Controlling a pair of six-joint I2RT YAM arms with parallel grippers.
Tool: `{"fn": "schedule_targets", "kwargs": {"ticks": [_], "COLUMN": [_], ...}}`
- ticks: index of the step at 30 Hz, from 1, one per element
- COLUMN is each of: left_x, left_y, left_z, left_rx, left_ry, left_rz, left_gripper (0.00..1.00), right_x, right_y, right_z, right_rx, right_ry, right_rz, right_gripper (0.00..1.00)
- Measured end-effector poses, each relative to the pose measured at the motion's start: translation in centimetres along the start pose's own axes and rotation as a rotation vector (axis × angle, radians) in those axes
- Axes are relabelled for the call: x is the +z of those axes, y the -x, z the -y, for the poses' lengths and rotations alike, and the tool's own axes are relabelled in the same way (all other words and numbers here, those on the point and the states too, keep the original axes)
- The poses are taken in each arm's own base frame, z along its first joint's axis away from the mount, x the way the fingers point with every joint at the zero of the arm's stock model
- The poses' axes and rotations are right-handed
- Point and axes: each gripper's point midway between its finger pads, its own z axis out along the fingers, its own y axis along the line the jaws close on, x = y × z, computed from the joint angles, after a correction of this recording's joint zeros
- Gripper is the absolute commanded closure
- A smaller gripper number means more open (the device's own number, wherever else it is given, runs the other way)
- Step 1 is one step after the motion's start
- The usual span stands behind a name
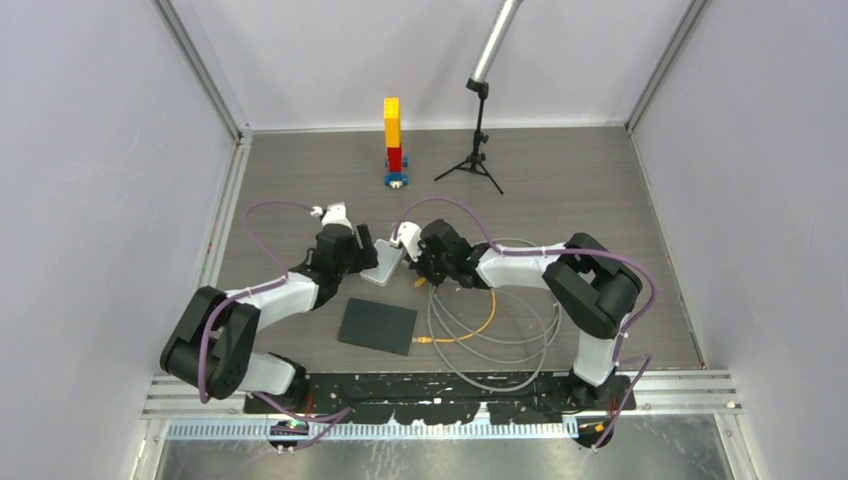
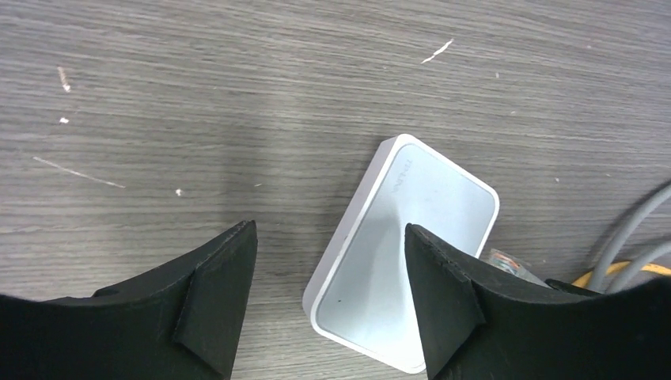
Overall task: Insert the plug into the switch port
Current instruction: Insert the connector into the switch port.
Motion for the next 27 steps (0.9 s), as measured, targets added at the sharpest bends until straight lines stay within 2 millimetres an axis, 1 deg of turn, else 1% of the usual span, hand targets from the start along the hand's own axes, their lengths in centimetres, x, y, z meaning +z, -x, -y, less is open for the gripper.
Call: {"fn": "schedule_targets", "kwargs": {"ticks": [7, 10, 14, 17, 22, 27], "left_x": [0.1, 0.6, 1.6, 2.0, 2.0, 1.5], "left_y": [0.7, 0.5, -1.0, -0.9, -0.9, -0.8], "left_z": [1.5, 1.8, 1.7, 2.1, 2.2, 1.5], "left_rx": [-0.002, 0.006, 0.016, 0.013, 0.013, 0.012], "left_ry": [-0.077, -0.094, -0.098, -0.118, -0.121, -0.094], "left_rz": [0.026, 0.028, -0.017, -0.008, -0.007, 0.008], "left_gripper": [0.28, 0.28, 0.28, 0.28, 0.28, 0.27], "right_x": [0.0, 0.0, 0.1, 0.3, 1.0, 1.7], "right_y": [0.0, 0.1, 0.3, 0.4, 0.9, 1.4], "right_z": [0.0, -0.1, -0.3, -0.6, -0.7, -0.6], "right_rx": [0.0, 0.0, 0.002, 0.002, -0.002, -0.008], "right_ry": [0.001, 0.01, 0.031, 0.046, 0.065, 0.07], "right_rz": [0.002, 0.005, 0.016, 0.018, 0.015, 0.01], "right_gripper": [1.0, 0.99, 0.99, 0.99, 0.99, 1.0]}}
